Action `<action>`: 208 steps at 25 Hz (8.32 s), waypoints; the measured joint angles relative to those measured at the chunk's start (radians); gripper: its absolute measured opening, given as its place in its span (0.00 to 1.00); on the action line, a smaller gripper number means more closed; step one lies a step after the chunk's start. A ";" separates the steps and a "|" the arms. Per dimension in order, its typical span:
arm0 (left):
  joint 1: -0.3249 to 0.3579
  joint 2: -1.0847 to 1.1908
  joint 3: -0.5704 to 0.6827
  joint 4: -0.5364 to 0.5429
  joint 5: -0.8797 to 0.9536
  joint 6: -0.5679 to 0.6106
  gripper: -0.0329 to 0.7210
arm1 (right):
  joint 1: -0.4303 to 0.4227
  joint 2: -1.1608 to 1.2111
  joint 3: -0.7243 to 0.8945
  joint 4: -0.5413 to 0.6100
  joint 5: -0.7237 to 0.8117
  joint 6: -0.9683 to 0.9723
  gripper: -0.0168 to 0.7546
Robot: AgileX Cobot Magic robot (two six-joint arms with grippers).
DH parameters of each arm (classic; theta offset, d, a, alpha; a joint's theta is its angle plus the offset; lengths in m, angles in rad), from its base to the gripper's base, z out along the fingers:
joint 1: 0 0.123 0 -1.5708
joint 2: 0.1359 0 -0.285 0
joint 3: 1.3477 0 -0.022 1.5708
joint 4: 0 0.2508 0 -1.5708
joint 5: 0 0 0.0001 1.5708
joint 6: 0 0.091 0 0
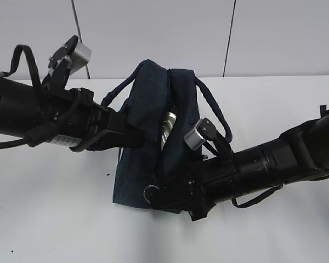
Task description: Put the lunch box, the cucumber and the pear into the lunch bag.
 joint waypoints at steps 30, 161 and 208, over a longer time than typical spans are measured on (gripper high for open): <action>0.006 -0.001 0.000 0.310 0.083 0.012 0.49 | 0.000 -0.374 -0.025 -0.285 -0.092 0.322 0.03; 0.057 0.128 -0.267 0.292 -0.125 -0.485 0.06 | -0.171 0.055 -0.690 -0.295 0.049 0.565 0.03; 0.061 0.210 -0.341 0.027 -0.067 -0.213 0.06 | -0.232 0.037 -0.771 -0.577 -0.091 0.816 0.38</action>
